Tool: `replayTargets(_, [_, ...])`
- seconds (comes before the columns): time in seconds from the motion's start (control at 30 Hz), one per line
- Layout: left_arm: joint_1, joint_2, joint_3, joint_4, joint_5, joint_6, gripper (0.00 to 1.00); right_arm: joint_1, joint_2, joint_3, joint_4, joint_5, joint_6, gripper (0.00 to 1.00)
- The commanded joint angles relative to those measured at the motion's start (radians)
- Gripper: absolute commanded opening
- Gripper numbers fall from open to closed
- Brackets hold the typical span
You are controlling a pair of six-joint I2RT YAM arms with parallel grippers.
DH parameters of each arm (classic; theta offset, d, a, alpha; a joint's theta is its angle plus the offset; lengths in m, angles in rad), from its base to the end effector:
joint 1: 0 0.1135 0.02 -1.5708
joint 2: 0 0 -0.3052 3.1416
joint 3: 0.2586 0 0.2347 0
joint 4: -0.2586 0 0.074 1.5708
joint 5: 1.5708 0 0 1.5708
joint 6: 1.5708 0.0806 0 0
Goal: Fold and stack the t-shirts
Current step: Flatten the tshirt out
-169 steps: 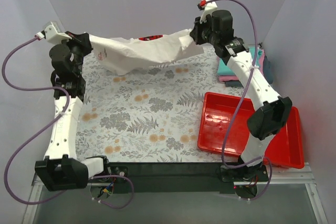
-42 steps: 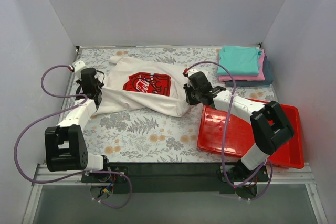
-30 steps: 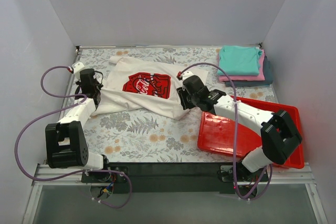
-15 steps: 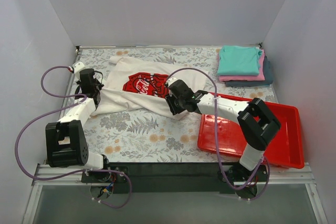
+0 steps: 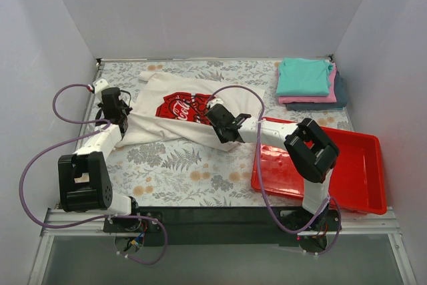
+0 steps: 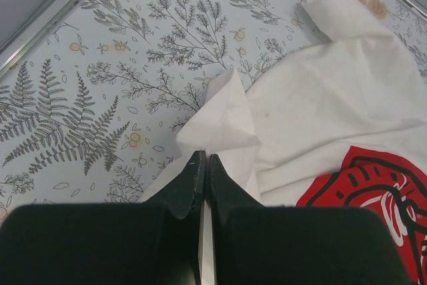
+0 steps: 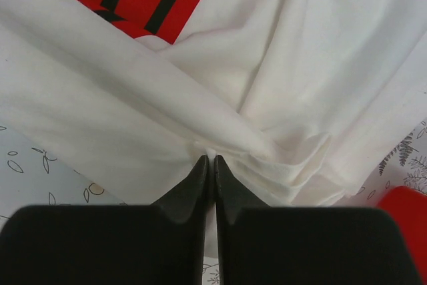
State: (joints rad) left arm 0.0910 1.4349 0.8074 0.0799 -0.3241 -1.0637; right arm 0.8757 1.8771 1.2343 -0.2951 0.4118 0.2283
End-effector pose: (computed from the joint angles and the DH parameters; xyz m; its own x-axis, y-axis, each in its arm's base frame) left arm 0.3223 0.0552 0.2529 0.0602 -0.8266 -0.5596 -0.6266 0.4051 -0.6658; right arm 0.2919 0.2996 0.1973 -0.6280 -0.4292 -0.6492 -0.4209 0.8889 -0.1805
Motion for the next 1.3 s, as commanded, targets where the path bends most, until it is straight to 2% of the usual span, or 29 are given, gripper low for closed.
replayTargets(0.0, [0.016, -0.004, -0.001, 0.004, -0.009, -0.001, 0.0, 0.006, -0.004, 0.037, -0.029, 0.071, 0.006, 0.01])
replayTargets(0.13, [0.059, 0.005, 0.009, -0.012, -0.046, -0.007, 0.0, 0.006, -0.067, 0.047, -0.033, 0.076, -0.007, 0.01])
replayTargets(0.23, [0.147, -0.004, 0.003, -0.034, -0.027, -0.038, 0.0, 0.011, -0.157, 0.041, -0.039, 0.071, -0.014, 0.01])
replayTargets(0.3, [0.206, -0.03, -0.02, -0.025, 0.0, -0.059, 0.0, 0.017, -0.232, 0.01, -0.052, 0.061, -0.011, 0.01])
replayTargets(0.43, [0.246, -0.054, -0.051, -0.002, 0.014, -0.073, 0.0, 0.032, -0.308, -0.079, -0.116, 0.007, 0.025, 0.01])
replayTargets(0.53, [0.26, -0.039, -0.044, -0.008, 0.019, -0.079, 0.0, 0.058, -0.351, -0.178, -0.174, -0.056, 0.078, 0.01])
replayTargets(0.67, [0.265, -0.016, -0.036, -0.011, 0.049, -0.084, 0.0, 0.123, -0.413, -0.304, -0.219, -0.252, 0.109, 0.02])
replayTargets(0.73, [0.265, -0.014, -0.034, -0.011, 0.054, -0.085, 0.0, 0.152, -0.461, -0.338, -0.226, -0.31, 0.109, 0.08])
replayTargets(0.77, [0.266, -0.017, -0.036, -0.011, 0.054, -0.087, 0.0, 0.155, -0.481, -0.351, -0.239, -0.333, 0.109, 0.16])
replayTargets(0.83, [0.265, -0.022, -0.04, -0.005, 0.062, -0.088, 0.0, 0.155, -0.545, -0.349, -0.239, -0.309, 0.111, 0.24])
replayTargets(0.87, [0.265, -0.025, -0.042, -0.003, 0.074, -0.091, 0.0, 0.155, -0.576, -0.334, -0.233, -0.25, 0.111, 0.32])
replayTargets(0.97, [0.266, -0.028, -0.048, 0.0, 0.088, -0.091, 0.0, 0.144, -0.566, -0.299, -0.195, -0.171, 0.095, 0.4])
replayTargets(1.27, [0.265, -0.027, -0.051, 0.008, 0.123, -0.094, 0.0, 0.094, -0.346, -0.233, 0.034, -0.214, 0.042, 0.39])
